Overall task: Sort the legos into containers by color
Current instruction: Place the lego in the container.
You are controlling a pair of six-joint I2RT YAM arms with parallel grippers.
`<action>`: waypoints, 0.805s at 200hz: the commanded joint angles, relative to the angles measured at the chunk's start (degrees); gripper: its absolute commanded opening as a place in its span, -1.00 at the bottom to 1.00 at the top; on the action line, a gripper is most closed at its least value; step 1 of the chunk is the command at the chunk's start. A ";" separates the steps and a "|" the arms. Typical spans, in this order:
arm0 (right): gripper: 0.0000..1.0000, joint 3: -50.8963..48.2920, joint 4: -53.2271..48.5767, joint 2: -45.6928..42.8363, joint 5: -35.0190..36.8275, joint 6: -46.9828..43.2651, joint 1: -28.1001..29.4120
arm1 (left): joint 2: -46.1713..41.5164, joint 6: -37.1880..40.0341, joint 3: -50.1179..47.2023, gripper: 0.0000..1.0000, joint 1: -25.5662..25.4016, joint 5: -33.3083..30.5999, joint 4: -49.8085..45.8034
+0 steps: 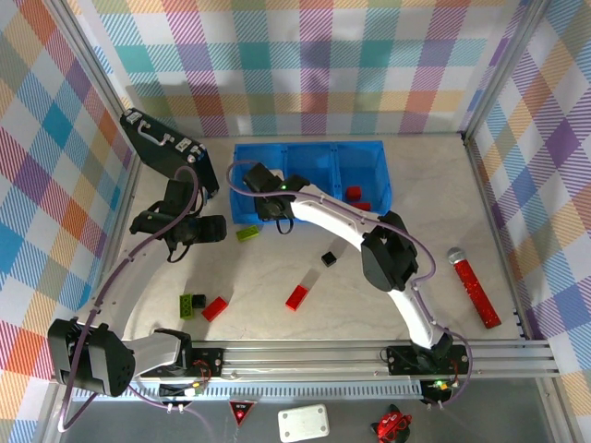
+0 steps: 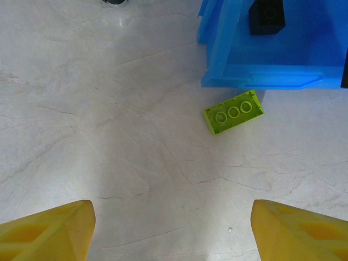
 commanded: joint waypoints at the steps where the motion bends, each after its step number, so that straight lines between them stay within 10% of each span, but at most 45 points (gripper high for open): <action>1: -0.31 3.95 -1.17 2.46 2.47 0.89 0.43 | -1.46 0.44 -0.65 0.51 1.09 -0.78 0.00; 161: -0.24 14.07 -3.99 13.03 12.03 2.34 0.61 | -2.35 0.62 -0.47 0.50 1.44 -1.57 0.44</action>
